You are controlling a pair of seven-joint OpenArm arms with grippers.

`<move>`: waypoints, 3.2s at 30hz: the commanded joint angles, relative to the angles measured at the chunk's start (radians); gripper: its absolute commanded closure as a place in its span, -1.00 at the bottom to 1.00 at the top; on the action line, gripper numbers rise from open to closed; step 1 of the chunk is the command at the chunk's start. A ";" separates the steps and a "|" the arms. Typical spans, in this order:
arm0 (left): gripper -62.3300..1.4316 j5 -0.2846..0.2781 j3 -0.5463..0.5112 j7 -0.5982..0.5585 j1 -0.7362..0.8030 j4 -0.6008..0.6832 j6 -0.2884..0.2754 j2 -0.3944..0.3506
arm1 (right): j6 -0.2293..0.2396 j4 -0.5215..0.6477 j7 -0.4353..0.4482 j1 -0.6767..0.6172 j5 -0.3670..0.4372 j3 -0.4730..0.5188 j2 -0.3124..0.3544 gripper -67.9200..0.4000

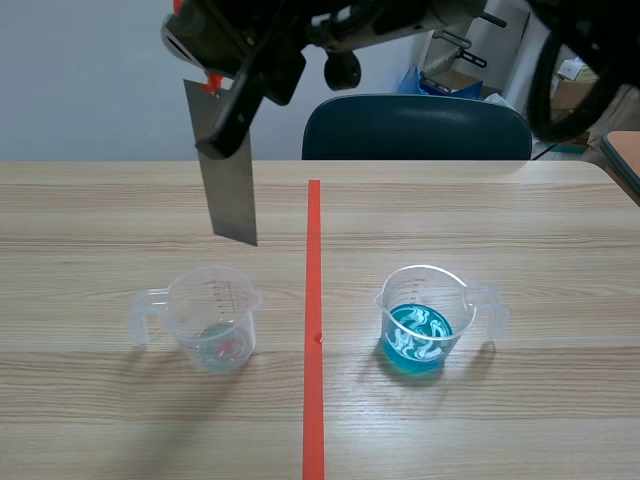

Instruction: Do the redox reaction experiment

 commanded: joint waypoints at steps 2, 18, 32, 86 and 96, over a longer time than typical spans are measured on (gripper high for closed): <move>-1.00 -0.006 -0.008 -0.013 0.002 0.023 -0.002 0.003 | -0.003 0.031 0.049 -0.014 0.003 0.032 0.063 0.97; -1.00 -0.006 -0.008 -0.002 0.002 0.023 -0.002 0.003 | 0.032 0.118 0.251 -0.219 0.098 0.242 0.444 0.97; -1.00 -0.006 -0.008 -0.003 0.002 0.023 -0.002 0.002 | 0.043 0.153 0.375 -0.340 0.133 0.343 0.734 0.97; -1.00 -0.006 -0.008 -0.003 0.002 0.023 -0.002 0.003 | 0.047 0.153 0.389 -0.340 0.138 0.343 0.788 0.97; -1.00 -0.006 -0.008 -0.003 0.002 0.023 -0.002 0.003 | 0.051 0.153 0.384 -0.340 0.138 0.343 0.766 0.97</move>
